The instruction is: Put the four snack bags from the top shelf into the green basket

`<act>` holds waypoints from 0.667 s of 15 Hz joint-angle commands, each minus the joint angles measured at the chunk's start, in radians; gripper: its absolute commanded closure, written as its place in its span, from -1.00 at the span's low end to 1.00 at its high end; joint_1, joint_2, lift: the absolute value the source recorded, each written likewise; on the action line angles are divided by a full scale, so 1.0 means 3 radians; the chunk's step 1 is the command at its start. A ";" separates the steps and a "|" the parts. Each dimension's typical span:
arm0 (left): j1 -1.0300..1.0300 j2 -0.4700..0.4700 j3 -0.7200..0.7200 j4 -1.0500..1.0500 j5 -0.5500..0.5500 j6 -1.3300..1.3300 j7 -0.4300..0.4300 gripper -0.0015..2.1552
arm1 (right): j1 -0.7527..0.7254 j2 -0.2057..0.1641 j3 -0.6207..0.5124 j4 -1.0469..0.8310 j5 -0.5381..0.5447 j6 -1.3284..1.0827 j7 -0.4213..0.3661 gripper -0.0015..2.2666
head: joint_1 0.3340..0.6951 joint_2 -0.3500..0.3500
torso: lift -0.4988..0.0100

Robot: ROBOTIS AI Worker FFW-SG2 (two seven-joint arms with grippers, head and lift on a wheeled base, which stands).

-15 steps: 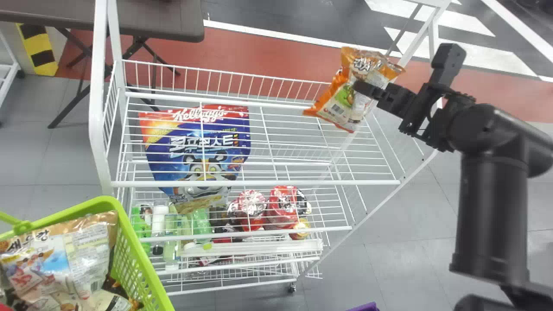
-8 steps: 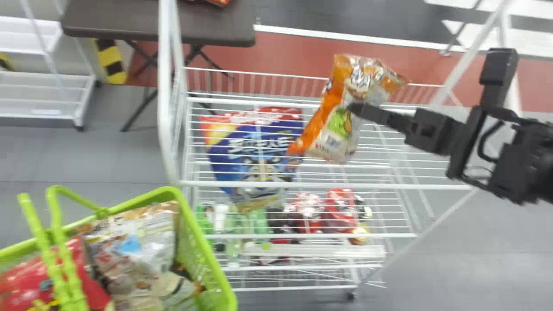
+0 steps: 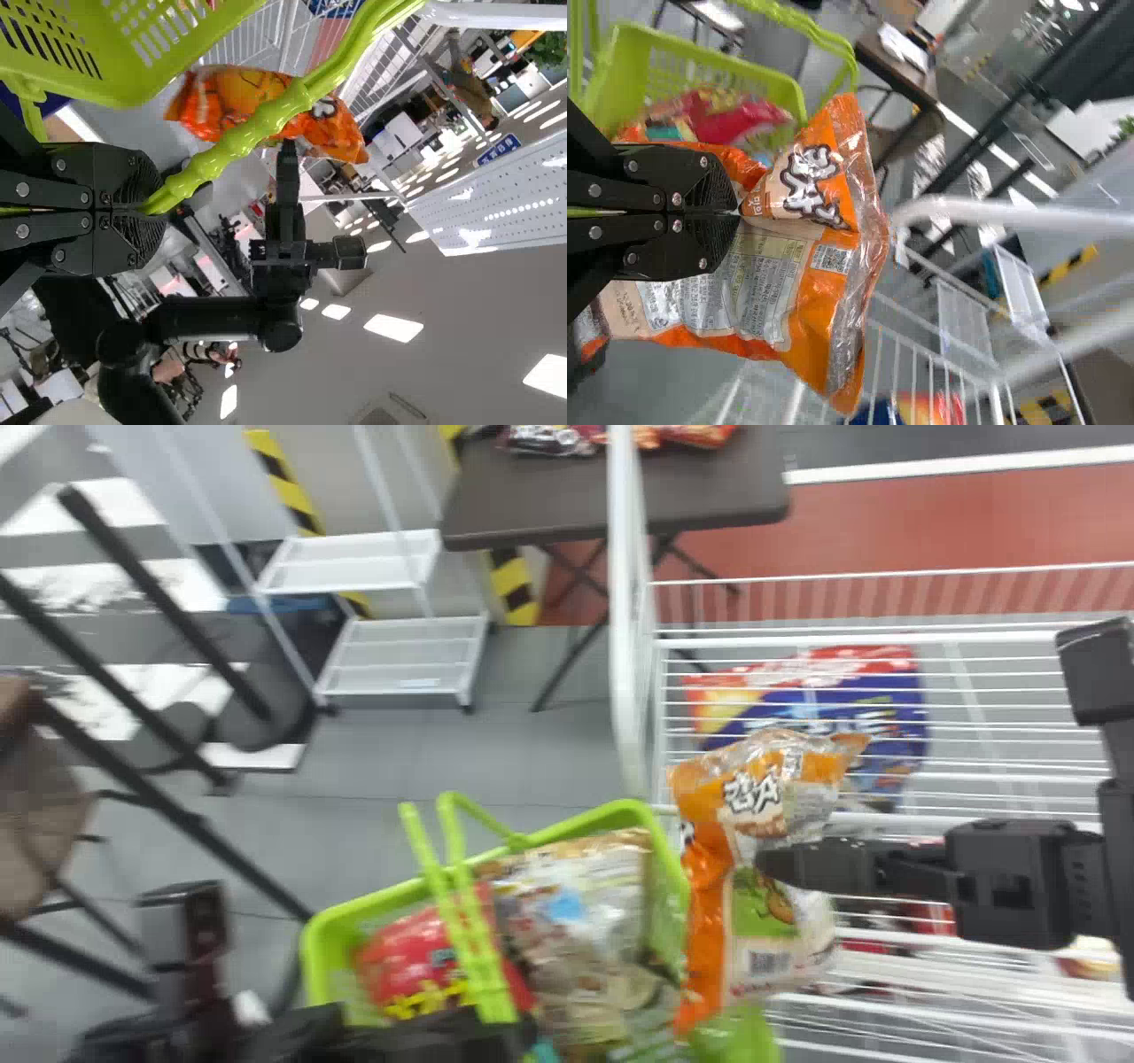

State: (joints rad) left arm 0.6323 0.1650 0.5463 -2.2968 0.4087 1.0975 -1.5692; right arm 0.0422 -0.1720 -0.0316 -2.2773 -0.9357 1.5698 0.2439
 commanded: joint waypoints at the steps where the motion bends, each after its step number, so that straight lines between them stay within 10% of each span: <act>1: -0.0006 -0.0008 -0.0037 -0.0004 -0.0007 0.0011 -0.0038 0.99 | -0.0110 0.0179 0.0320 0.0023 -0.0051 0.0008 -0.0061 0.99 | 1.00 1.00 | 0.94; 10: 0.0004 -0.0018 -0.0026 -0.0096 0.0003 0.0021 -0.0038 0.99 | -0.0468 0.0348 0.1041 0.0749 0.0194 0.0008 -0.0276 0.93 | 1.00 1.00 | 0.94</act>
State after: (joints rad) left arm 0.6316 0.1595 0.5367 -2.3180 0.4083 1.1039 -1.5693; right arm -0.0854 -0.0659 0.2566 -2.0745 -0.9187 1.5701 0.1637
